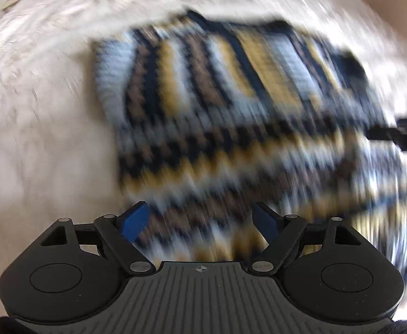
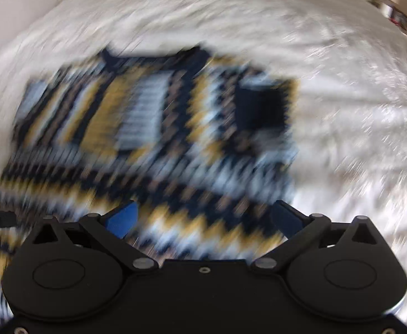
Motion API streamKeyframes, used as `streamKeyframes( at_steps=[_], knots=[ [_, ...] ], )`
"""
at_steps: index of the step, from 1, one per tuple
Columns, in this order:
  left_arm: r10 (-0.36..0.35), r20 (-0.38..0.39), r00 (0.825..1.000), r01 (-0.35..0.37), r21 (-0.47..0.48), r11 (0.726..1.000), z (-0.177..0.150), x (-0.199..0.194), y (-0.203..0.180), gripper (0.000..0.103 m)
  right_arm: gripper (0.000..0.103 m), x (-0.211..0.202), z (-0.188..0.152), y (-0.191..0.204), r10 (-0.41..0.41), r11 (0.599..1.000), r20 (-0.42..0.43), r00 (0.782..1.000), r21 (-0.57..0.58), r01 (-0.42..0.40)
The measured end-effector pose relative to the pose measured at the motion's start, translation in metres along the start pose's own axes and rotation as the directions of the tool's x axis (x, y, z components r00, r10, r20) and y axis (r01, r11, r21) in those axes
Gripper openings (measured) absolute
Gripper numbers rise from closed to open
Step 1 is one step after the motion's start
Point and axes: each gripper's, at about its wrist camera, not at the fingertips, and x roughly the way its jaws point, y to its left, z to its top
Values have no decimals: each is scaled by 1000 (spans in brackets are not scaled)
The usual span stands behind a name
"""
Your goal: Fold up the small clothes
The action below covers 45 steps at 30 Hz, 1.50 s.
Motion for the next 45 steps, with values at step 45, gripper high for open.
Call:
streamKeyframes(
  at_steps=[45],
  knots=[
    [8,54,999,7,-265,964,-163,-12,-22,96,103,-50,-210,-28,259,938,-5,966,240,-250]
  ],
)
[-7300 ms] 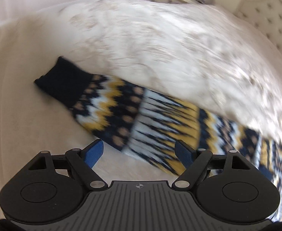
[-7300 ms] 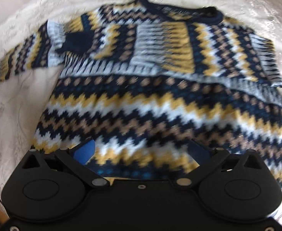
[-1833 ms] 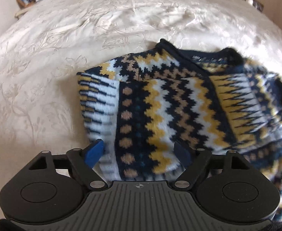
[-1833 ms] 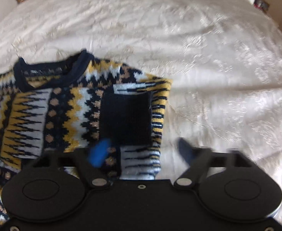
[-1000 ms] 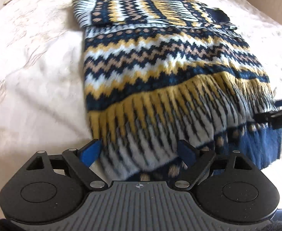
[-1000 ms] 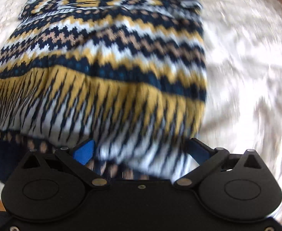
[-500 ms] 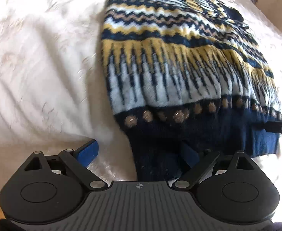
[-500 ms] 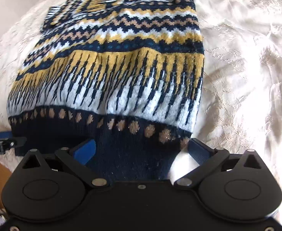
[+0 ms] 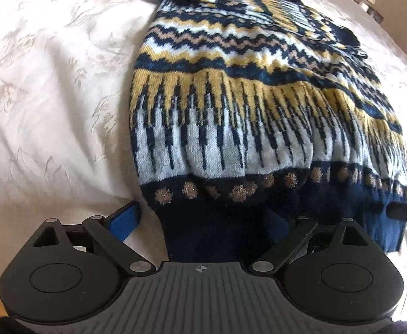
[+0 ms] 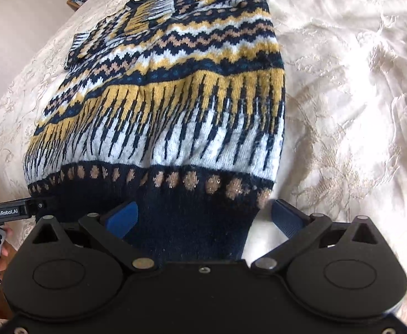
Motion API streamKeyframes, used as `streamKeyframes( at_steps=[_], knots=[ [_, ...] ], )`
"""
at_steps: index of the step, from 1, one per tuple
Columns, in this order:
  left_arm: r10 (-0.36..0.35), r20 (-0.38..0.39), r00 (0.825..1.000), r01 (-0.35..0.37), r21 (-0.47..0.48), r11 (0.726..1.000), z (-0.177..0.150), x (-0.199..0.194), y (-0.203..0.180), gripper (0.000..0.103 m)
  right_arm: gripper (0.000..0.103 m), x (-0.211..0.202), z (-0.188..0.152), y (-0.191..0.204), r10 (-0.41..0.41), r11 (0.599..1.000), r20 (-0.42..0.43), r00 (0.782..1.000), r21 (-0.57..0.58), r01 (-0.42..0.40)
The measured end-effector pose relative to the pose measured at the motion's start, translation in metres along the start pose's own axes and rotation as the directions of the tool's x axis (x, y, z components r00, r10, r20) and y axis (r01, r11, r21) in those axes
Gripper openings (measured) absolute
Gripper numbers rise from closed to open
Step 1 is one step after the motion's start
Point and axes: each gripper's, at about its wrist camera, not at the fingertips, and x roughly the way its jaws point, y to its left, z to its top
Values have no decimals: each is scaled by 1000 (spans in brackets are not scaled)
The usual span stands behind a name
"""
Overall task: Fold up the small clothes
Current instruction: 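Move both grippers to the navy ribbed hem of the sweater, then grasp the hem with both grippers and lift it toward the collar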
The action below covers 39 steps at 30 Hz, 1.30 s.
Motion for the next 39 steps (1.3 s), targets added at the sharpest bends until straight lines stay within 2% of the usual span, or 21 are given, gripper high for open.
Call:
streamKeyframes(
  at_steps=[3,6,8,11,14,15,16,17,18,19,22,23,25,32,39],
  knots=[
    [-5,-25,1000,5,11,1000,-2,2,0,99,103,-1,-1,2,-1,1000,-16,1000,-29,1],
    [-14,-38,999,15,31,999,-1,-1,1,96,103,-3,-4,3,13,1000,-29,999,-21,-14],
    [-15,-22,1000,15,8,1000,-2,-6,6,82,103,-4,-6,3,29,1000,-47,998,-7,-29],
    [-41,15,999,41,-46,998,-5,-15,15,76,102,-8,-8,4,45,999,-44,998,-5,-45],
    [-50,39,998,51,-26,998,-7,-18,17,71,92,-9,-8,3,61,998,-35,998,9,-60],
    [-52,49,997,53,-9,999,-8,-19,16,67,82,-10,-7,2,63,998,-38,997,18,-62],
    [-53,56,997,53,2,999,-6,-20,14,60,65,-10,-5,1,62,998,-41,997,28,-60],
    [-59,58,997,59,3,998,-6,-22,14,52,57,-10,-4,0,52,998,-46,998,38,-50],
    [-67,58,996,68,-5,998,-5,-24,14,48,43,-12,-2,-1,48,998,-47,998,49,-45],
    [-80,57,995,81,-19,996,-5,-26,14,40,35,-13,-1,-3,50,997,-47,998,66,-47],
    [-100,62,993,103,-56,993,-6,-31,13,20,25,-19,-1,-12,79,990,-44,996,120,-74],
    [-105,62,993,109,-66,992,-6,-32,13,17,24,-22,-1,-14,84,988,-41,996,131,-78],
    [-131,66,989,137,-84,987,-7,-37,15,12,14,-28,-1,-15,84,987,-34,996,143,-78],
    [-170,79,982,178,-110,978,6,-55,23,10,13,-48,5,-13,120,977,2,993,179,-119],
    [-195,149,969,216,-138,967,33,-83,24,10,12,-73,31,1,160,970,93,983,171,-174]
  ],
)
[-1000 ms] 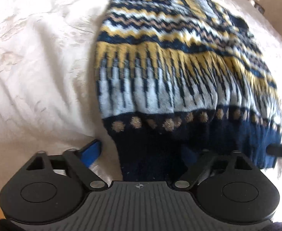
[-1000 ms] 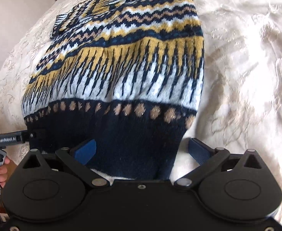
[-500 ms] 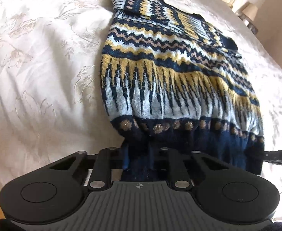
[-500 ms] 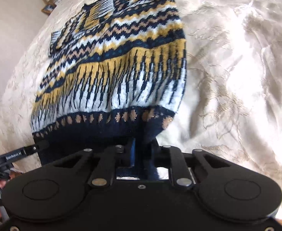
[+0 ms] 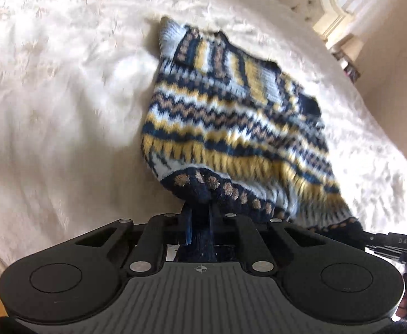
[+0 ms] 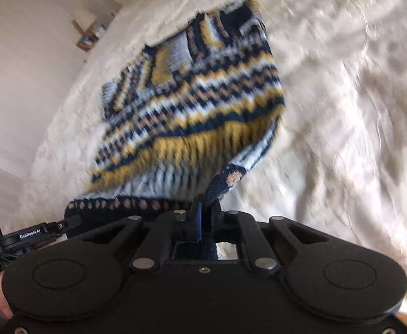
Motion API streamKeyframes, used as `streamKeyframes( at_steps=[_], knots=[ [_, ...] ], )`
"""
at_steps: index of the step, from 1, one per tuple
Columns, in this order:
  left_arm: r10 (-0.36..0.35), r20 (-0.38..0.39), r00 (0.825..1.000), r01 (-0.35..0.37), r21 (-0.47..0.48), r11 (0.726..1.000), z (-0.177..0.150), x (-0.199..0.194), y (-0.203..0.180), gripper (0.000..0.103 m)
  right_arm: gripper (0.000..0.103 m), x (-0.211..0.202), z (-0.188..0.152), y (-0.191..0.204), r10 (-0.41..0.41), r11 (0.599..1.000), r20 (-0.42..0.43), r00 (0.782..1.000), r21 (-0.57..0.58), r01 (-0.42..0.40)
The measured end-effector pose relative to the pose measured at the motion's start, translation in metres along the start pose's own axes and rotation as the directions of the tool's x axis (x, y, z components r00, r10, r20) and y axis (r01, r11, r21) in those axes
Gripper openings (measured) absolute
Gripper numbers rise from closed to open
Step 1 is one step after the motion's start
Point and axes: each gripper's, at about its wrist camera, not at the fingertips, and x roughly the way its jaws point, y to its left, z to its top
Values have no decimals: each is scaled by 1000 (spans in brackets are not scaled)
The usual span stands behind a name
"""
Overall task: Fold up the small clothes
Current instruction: 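Grasp the hem with both grippers and lift it toward the collar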
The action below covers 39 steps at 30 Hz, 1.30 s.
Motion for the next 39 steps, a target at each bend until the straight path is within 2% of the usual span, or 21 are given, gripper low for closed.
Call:
streamKeyframes(
  at_steps=[10,12,19,23,33,37,39],
  knots=[
    [-37,69,997,37,-9,999,61,-6,-13,9,12,-8,60,9,42,997,129,991,55,-50],
    [-40,90,995,41,-16,999,75,-4,-14,5,12,-7,76,11,44,996,154,987,64,-54],
    [-54,123,991,53,9,999,132,21,-18,5,12,11,144,19,35,998,217,975,52,-47],
    [-69,131,989,65,29,997,172,41,-24,5,12,32,183,24,19,998,226,974,60,-34],
    [-60,82,995,57,45,997,263,123,-27,5,12,111,272,22,-78,989,207,975,139,50],
    [-16,-6,1000,16,48,999,287,165,-20,6,13,150,300,20,-129,982,161,979,159,103],
    [7,-33,999,-6,52,999,294,184,-16,7,19,168,309,18,-160,977,130,978,163,138]
  ],
)
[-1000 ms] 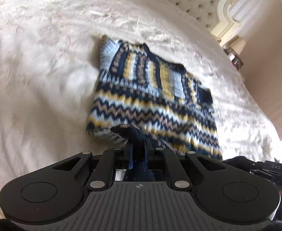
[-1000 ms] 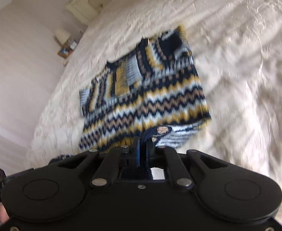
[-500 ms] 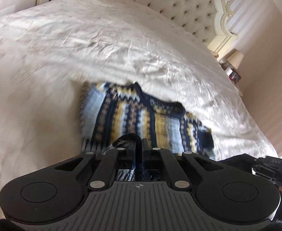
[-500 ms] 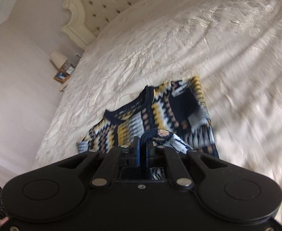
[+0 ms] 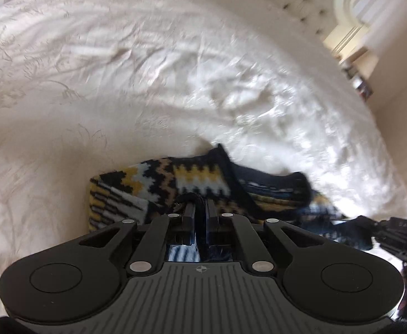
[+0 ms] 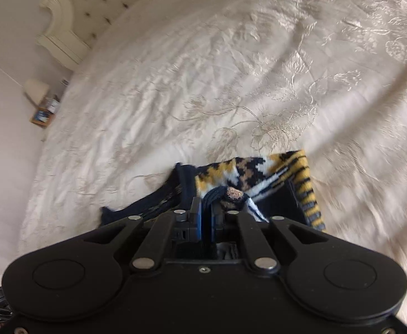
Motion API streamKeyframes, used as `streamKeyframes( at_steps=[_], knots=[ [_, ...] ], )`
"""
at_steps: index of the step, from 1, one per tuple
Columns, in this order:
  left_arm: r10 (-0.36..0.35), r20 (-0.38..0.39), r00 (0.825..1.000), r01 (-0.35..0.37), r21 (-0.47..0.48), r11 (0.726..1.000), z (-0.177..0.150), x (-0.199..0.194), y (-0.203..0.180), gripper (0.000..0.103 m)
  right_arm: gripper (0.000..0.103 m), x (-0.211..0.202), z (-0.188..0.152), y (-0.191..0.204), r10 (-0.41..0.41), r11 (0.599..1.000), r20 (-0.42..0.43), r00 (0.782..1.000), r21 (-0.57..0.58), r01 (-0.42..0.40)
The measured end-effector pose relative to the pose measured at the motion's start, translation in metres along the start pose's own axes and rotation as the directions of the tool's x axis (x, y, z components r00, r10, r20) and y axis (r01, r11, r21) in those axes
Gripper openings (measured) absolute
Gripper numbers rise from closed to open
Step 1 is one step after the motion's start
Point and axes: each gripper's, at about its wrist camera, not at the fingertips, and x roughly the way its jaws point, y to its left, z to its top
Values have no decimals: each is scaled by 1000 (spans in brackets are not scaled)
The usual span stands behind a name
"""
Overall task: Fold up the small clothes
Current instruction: 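Grasp the hem with both grippers and lift it toward the collar, then lay the hem over the collar with both grippers and release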
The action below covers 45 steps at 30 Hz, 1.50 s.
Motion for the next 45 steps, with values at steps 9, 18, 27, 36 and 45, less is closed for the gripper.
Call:
streamKeyframes(
  at_steps=[9,18,27,36,45],
  knots=[
    [74,-18,997,-73,15,997,18,44,13,35,69,36,15,1,-120,991,18,993,-61,121],
    [159,66,985,-162,40,986,35,14,10,59,68,10,17,-1,-66,975,43,997,-209,74],
    [187,-73,980,-175,137,975,-19,21,5,63,62,28,-8,-2,-74,925,-48,996,-376,51],
    [229,-83,970,-214,158,964,-30,39,12,63,9,35,-13,4,-143,870,-69,987,-483,93],
    [234,-65,970,-219,184,958,-32,31,7,63,24,33,-8,-4,-143,902,-63,988,-420,104]
  ],
)
